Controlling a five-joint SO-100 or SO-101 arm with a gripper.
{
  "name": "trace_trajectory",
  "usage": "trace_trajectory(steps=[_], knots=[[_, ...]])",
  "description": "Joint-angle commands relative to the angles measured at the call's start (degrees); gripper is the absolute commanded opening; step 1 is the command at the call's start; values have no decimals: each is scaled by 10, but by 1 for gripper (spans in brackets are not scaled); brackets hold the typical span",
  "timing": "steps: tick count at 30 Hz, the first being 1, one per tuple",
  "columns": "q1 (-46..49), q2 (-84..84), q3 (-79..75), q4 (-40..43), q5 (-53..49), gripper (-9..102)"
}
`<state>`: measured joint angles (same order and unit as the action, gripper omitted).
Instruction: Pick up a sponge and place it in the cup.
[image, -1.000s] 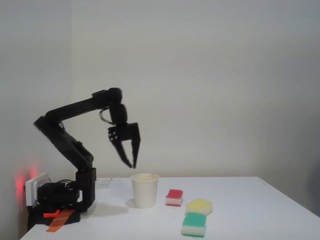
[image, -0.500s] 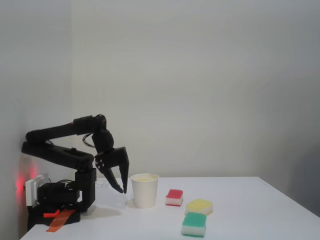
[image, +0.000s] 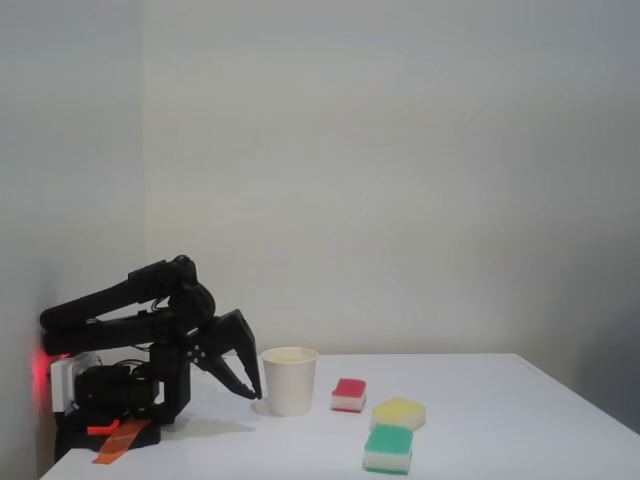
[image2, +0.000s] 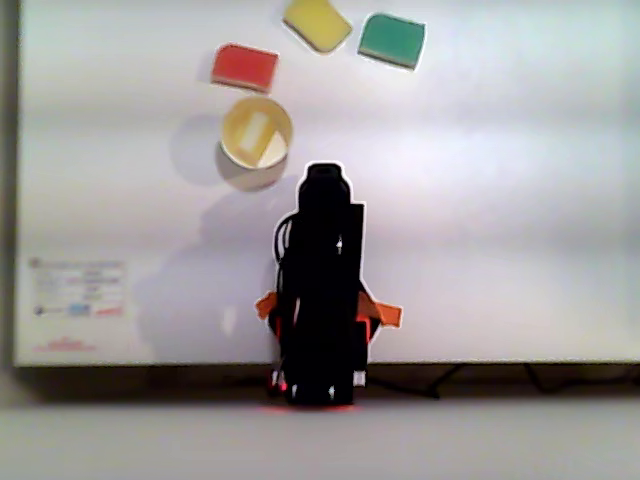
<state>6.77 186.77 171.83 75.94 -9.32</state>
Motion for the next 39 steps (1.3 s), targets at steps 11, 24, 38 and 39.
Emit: trace_trajectory(steps=[11,24,38,39], knots=[[15,4,53,-1,-9,0],[-11,4,53,33,-7,0],[-11,4,53,33,-7,0],[-11,4,53,33,-7,0]])
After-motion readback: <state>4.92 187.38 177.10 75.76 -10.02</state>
